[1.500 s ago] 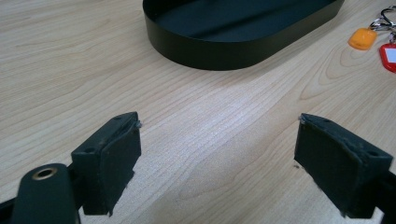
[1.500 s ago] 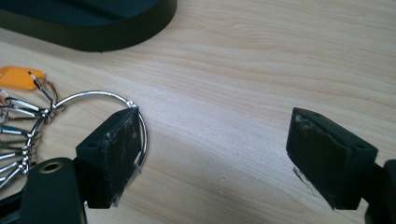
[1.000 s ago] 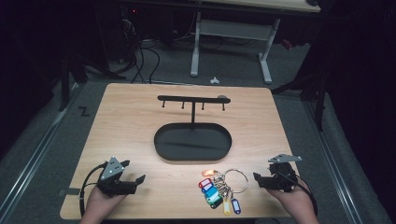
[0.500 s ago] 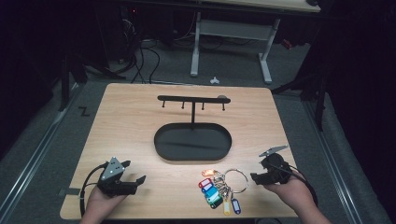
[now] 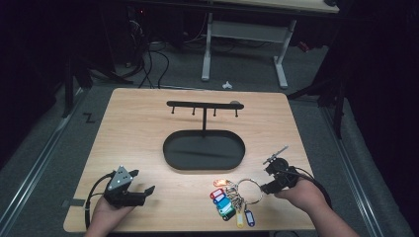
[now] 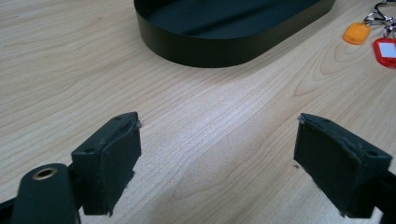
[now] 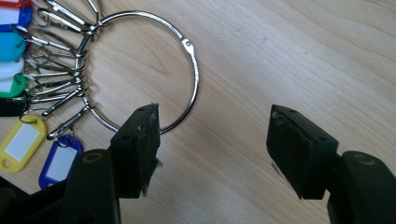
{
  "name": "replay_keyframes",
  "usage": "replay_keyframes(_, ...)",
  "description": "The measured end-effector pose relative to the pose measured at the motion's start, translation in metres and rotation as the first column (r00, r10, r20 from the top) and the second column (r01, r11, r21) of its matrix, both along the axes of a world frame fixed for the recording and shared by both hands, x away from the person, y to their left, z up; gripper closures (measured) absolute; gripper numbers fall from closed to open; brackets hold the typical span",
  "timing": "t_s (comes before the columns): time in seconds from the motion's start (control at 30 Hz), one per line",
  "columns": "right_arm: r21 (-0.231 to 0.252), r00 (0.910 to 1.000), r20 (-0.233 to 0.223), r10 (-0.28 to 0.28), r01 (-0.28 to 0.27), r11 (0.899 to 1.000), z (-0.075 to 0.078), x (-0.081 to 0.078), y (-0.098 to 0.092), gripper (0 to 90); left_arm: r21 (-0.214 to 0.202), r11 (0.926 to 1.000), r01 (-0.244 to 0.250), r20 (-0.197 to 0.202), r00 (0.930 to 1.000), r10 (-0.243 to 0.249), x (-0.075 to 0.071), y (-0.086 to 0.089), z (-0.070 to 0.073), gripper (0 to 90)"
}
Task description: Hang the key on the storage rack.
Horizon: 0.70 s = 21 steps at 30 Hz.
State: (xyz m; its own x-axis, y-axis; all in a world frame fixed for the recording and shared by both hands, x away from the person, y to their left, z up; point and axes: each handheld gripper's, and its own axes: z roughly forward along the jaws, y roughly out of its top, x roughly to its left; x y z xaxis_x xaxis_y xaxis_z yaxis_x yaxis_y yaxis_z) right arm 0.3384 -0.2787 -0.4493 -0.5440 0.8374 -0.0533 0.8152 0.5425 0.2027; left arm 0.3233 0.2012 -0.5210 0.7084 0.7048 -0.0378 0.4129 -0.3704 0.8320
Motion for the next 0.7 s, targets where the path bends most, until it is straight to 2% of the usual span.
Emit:
replay_keyframes(0.23, -0.028, 0.9979, -0.043, 0.049, -0.05, 0.998, -0.005, 0.011, 0.012, 39.4, 0.001, 1.0, 0.005, -0.004, 1.0, -0.005, 0.0, 0.0, 0.0, 15.4)
replay_keyframes(0.33, -0.036, 0.9973, -0.06, 0.044, -0.046, 0.998, -0.008, 0.015, 0.015, 41.0, 0.002, 1.0, 0.006, -0.006, 1.0, -0.006, 0.0, -0.001, 0.0, 15.4)
replay_keyframes(0.7, -0.072, 0.9856, -0.153, 0.071, -0.083, 0.994, -0.028, 0.035, 0.03, 59.7, 0.007, 0.9999, 0.016, -0.01, 0.9998, -0.016, 0.0, -0.001, -0.001, 15.6)
